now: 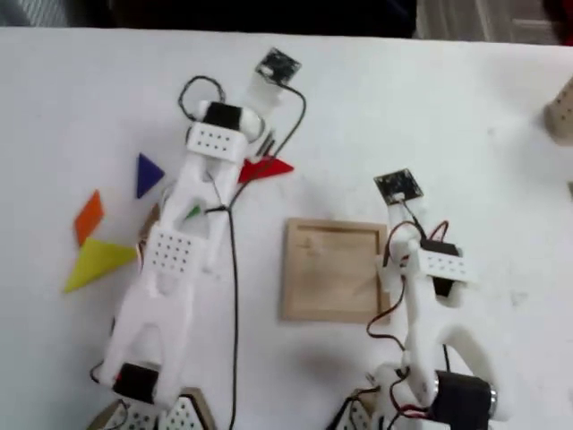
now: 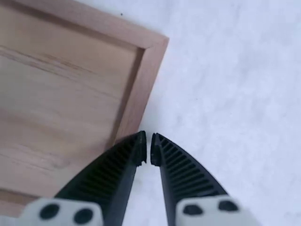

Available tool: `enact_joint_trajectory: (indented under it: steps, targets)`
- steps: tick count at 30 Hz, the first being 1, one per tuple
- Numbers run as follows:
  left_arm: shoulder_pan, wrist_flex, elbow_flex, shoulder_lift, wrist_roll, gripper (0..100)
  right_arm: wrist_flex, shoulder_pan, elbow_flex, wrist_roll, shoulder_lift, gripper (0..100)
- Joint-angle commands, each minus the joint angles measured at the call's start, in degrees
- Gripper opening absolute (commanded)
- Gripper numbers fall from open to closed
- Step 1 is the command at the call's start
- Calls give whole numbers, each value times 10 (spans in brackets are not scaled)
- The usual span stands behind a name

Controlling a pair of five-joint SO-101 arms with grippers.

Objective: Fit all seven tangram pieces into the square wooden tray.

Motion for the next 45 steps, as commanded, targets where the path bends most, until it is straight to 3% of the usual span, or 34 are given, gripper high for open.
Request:
enact_joint_trajectory:
  steps: [1, 2, 10, 17, 28, 36, 40, 45]
  targets:
    - [-4, 24, -26, -6, 15, 47, 5, -12, -3, 6, -8, 34]
    - [-2, 28, -30, 0, 23, 12, 5, -12, -3, 6, -8, 34]
    - [22, 112, -42, 16, 72, 22, 5, -12, -3, 5, -8, 34]
    - [25, 229, -178, 33, 108, 21, 5, -12, -3, 5, -8, 34]
    - [17, 239, -171, 42, 133, 20, 5, -11, -3, 4, -8, 34]
    - [-40, 243, -169, -29, 146, 20, 5, -12, -3, 3, -8, 34]
    - [-63, 244, -111, -83, 145, 20, 5, -13, -3, 2, -8, 34]
    - [-54, 242, 145, -270, 130, 20, 5, -13, -3, 2, -8, 34]
